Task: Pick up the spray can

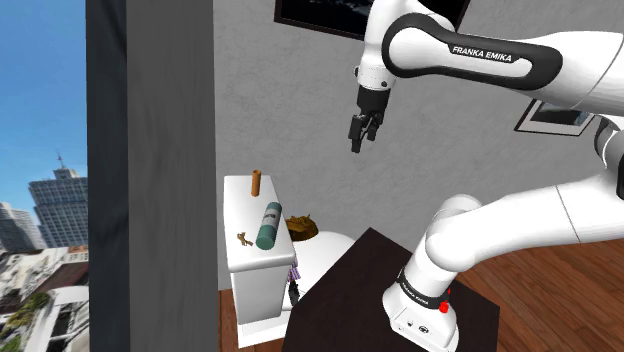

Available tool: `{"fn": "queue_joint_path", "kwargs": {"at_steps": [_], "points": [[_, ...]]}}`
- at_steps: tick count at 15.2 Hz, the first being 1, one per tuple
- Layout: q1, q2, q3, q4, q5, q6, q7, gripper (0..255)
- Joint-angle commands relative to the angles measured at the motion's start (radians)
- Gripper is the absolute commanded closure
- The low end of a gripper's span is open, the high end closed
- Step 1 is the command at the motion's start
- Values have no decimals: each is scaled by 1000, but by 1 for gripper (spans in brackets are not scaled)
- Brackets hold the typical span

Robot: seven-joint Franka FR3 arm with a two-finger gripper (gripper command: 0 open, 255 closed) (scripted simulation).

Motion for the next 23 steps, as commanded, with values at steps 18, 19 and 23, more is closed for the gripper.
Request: {"fn": "queue_joint_path", "kwargs": {"at_steps": [18,19,23], "points": [[-63,395,165,-193,126,611,486,0],[-68,433,174,-190,126,647,514,0],[-90,592,204,-161,110,785,634,0]]}}
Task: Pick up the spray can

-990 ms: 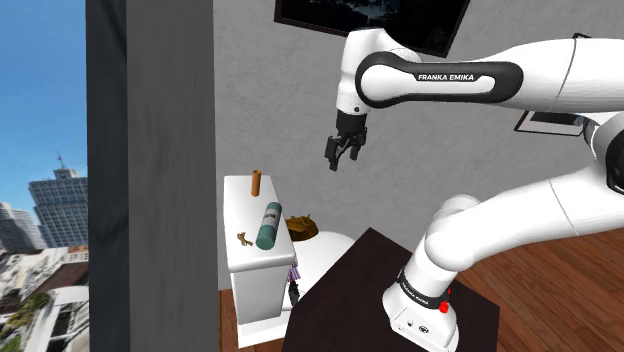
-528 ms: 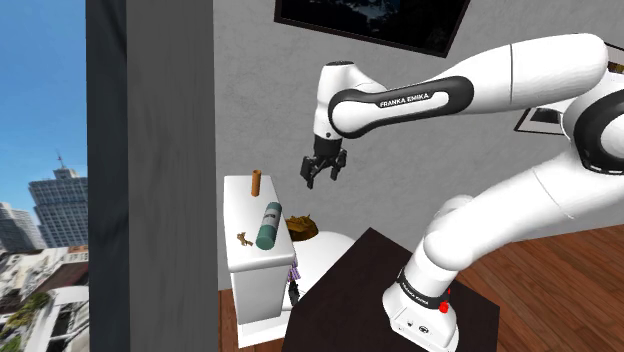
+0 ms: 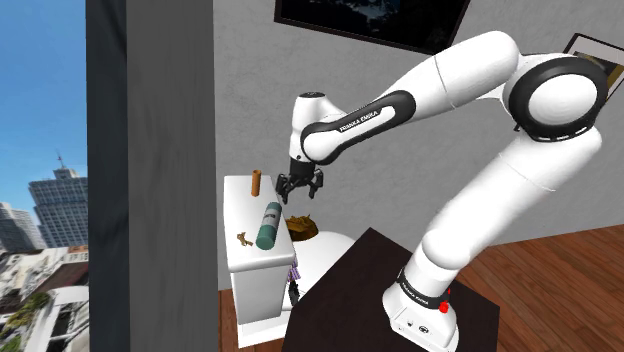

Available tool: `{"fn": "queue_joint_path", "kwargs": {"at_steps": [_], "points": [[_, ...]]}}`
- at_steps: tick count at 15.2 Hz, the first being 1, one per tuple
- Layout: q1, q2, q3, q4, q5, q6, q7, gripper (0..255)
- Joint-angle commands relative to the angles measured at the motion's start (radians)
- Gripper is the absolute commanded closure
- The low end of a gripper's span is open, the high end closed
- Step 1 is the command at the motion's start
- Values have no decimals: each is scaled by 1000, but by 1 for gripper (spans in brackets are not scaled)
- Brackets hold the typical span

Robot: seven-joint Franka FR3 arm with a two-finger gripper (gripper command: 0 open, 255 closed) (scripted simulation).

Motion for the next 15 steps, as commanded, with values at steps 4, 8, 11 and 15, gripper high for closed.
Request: {"fn": "queue_joint_path", "kwargs": {"at_steps": [4,8,11,15], "points": [[-24,210,19,63,-49,158,158,0],[-21,381,7,140,-109,258,291,0],[-5,501,-18,209,-147,316,379,0],[7,551,-34,211,-171,363,396,0]]}}
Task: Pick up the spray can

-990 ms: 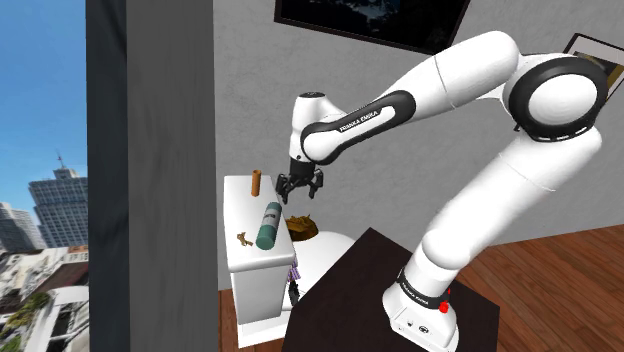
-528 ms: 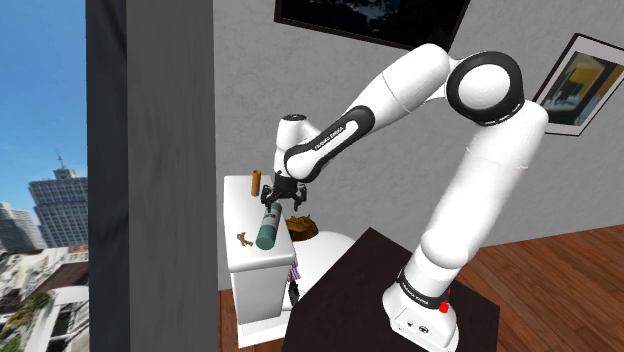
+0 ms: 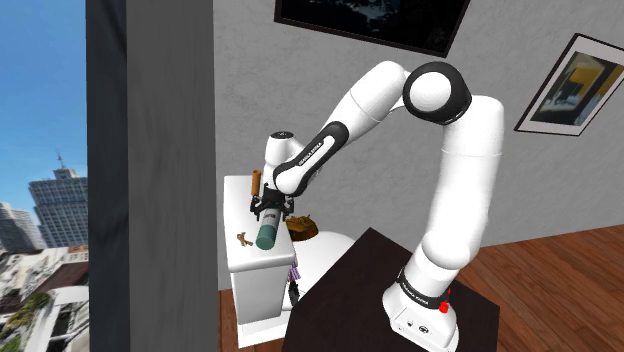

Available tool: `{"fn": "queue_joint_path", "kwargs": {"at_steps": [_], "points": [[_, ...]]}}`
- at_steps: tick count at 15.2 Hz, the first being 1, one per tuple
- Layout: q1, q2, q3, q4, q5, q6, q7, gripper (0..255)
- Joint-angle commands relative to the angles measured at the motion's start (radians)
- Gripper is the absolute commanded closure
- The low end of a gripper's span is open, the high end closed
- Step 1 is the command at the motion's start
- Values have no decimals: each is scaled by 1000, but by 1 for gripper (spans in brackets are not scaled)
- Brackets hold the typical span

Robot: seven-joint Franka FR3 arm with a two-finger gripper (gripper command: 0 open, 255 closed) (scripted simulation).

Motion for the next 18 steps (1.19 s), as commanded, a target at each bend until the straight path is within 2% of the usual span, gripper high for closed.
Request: {"fn": "queue_joint_path", "kwargs": {"at_steps": [1,5,6,15,18], "points": [[7,26,-7,4,-12,22,12,0],[15,59,-18,8,-28,51,23,0],[15,60,-18,9,-28,51,24,255],[14,59,-18,8,-28,50,23,255],[5,20,-5,4,-10,17,10,255]]}}
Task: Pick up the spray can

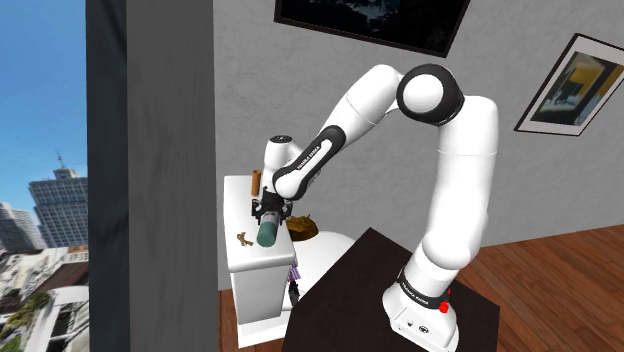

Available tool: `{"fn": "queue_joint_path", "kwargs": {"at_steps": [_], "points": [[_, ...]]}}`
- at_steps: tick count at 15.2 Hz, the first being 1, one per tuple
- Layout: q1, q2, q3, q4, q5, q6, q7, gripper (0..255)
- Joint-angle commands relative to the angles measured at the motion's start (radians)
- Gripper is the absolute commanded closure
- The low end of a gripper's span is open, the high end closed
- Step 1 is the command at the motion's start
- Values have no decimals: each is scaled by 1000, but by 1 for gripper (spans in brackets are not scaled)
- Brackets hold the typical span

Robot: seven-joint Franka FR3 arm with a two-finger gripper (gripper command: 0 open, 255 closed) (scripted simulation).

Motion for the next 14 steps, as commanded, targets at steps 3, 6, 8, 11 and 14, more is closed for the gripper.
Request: {"fn": "queue_joint_path", "kwargs": {"at_steps": [3,6,8,11,14], "points": [[-11,-55,16,-7,25,-46,-17,255],[-18,-92,26,-8,43,-81,-31,255],[-21,-116,32,-7,55,-105,-39,255],[-26,-151,39,-4,73,-142,-51,255],[-27,-164,41,-3,79,-156,-56,255]]}}
